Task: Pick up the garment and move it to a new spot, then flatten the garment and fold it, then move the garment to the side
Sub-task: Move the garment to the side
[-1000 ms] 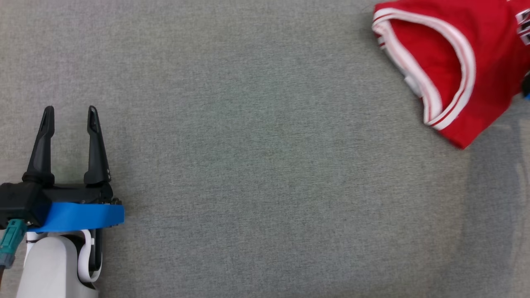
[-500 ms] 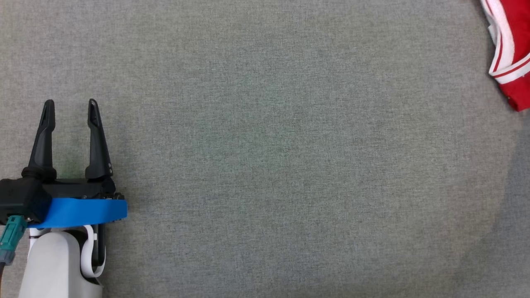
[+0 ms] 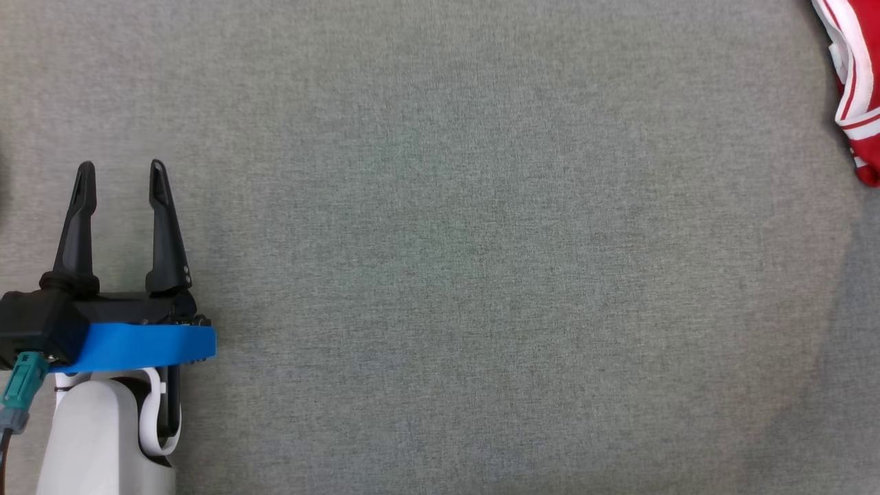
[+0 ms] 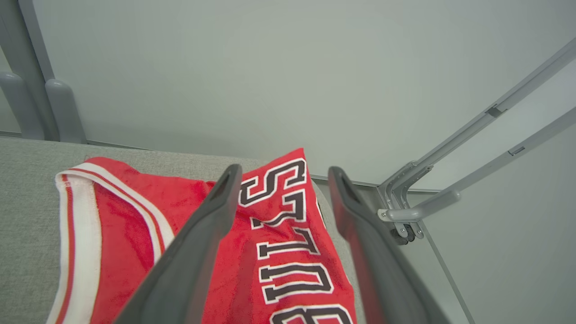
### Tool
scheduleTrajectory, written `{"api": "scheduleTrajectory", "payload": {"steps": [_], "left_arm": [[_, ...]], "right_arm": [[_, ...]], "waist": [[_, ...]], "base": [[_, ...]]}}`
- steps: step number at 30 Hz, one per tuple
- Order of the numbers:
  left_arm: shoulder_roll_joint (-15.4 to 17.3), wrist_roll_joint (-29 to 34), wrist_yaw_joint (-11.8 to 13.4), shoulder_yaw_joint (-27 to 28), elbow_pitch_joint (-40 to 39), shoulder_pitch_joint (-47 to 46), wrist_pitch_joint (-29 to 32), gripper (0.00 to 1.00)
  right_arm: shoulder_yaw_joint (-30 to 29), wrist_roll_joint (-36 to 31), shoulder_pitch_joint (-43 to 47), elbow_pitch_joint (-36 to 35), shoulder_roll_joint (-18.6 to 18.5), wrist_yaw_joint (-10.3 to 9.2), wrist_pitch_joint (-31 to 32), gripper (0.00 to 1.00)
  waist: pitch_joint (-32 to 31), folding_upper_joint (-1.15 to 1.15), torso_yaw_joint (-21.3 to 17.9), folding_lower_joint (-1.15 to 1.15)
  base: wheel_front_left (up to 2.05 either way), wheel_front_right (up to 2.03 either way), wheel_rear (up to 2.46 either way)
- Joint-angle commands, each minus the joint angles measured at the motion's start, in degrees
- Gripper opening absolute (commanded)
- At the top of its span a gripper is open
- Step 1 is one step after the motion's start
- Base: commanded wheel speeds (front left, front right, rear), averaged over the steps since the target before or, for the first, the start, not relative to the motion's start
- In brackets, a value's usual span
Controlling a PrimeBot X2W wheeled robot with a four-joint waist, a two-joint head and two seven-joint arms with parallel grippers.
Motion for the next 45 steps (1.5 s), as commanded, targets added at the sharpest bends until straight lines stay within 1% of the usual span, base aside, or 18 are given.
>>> {"api": "scheduleTrajectory", "payload": {"steps": [1, 6, 7, 12, 18, 24, 27, 34, 38, 39, 40, 42, 43, 45], "left_arm": [[-0.2, -0.1, -0.3, 0.5, 0.2, 0.2, -0.3, 1.00], [-0.8, 0.2, -0.3, 1.4, 0.9, 2.1, -0.3, 1.00], [-1.1, 0.3, -0.3, 1.9, 1.2, 3.0, -0.3, 1.00], [-1.5, 0.7, -0.2, 2.7, 1.8, 5.4, -0.3, 1.00], [-2.0, 1.1, 0.1, 3.4, 2.4, 8.4, -0.3, 1.00], [-2.3, 1.6, 0.5, 4.0, 3.2, 11.5, -0.2, 1.00], [-2.5, 1.8, 0.6, 3.8, 3.5, 13.0, -0.2, 1.00], [-2.8, 2.0, 0.9, 3.1, 3.7, 15.2, -0.2, 1.00], [-2.9, 2.0, 0.9, 2.8, 3.8, 16.0, -0.2, 1.00], [-2.9, 2.0, 0.9, 2.8, 3.8, 16.0, -0.2, 1.00], [-2.9, 2.0, 0.9, 2.7, 3.9, 16.3, -0.2, 1.00], [-2.9, 2.0, 1.0, 2.6, 4.1, 16.4, -0.2, 1.00], [-2.9, 2.0, 1.0, 2.6, 4.1, 16.4, -0.2, 1.00], [-2.8, 2.0, 1.1, 2.5, 4.2, 16.7, -0.2, 1.00]], "right_arm": [[-0.1, -0.6, -0.1, 0.2, 0.4, -0.01, -0.5, 1.00], [0.9, -0.6, 2.1, -0.5, 1.8, -0.01, -3.9, 1.00], [1.9, 0.1, 2.8, -1.0, 2.8, -0.01, -5.9, 1.00], [5.5, 2.6, 6.0, -2.6, 5.7, -0.01, -11.8, 1.00], [12.6, 6.6, 12.0, -4.8, 10.1, -0.01, -18.1, 1.00], [18.3, 10.6, 18.6, -7.5, 13.5, -0.01, -20.8, 1.00], [19.8, 12.5, 22.1, -9.2, 14.7, -0.01, -21.1, 1.00], [19.0, 16.1, 31.6, -14.9, 17.5, -0.01, -21.3, 1.00], [17.3, 15.9, 37.5, -19.4, 19.7, -0.01, -20.3, 1.00], [17.3, 15.9, 37.5, -19.4, 19.7, -0.01, -20.3, 1.00], [16.1, 15.5, 40.2, -21.8, 20.6, -0.01, -19.5, 1.00], [15.0, 14.9, 43.0, -24.2, 21.6, -0.01, -18.6, 1.00], [15.0, 14.9, 43.0, -24.2, 21.6, -0.01, -18.6, 1.00], [13.8, 14.3, 45.5, -26.5, 22.6, -0.01, -17.7, 1.00]], "waist": [[-1.0, 0.00, -0.1, -0.01], [-4.5, 0.00, -0.3, -0.01], [-6.2, 0.00, -0.5, -0.01], [-10.5, 0.00, -0.7, -0.01], [-15.4, 0.00, -0.5, -0.01], [-20.2, 0.00, -0.4, -0.01], [-22.3, 0.00, -0.2, -0.01], [-25.4, 0.00, -0.1, -0.01], [-26.3, 0.00, -0.1, -0.01], [-26.3, 0.00, -0.1, -0.01], [-26.7, 0.00, -0.1, -0.01], [-27.2, 0.00, -0.2, -0.01], [-27.2, 0.00, -0.2, -0.01], [-27.7, 0.00, -0.3, -0.01]], "base": [[0.00, 0.00, 0.00], [0.00, 0.00, 0.00], [0.00, 0.00, 0.00], [0.00, 0.00, 0.00], [0.00, 0.00, 0.00], [0.00, 0.00, 0.00], [0.00, 0.00, 0.00], [0.00, 0.00, 0.00], [0.00, 0.00, 0.00], [0.00, 0.00, 0.00], [0.00, 0.00, 0.00], [0.00, 0.00, 0.00], [0.00, 0.00, 0.00], [0.00, 0.00, 0.00]]}}
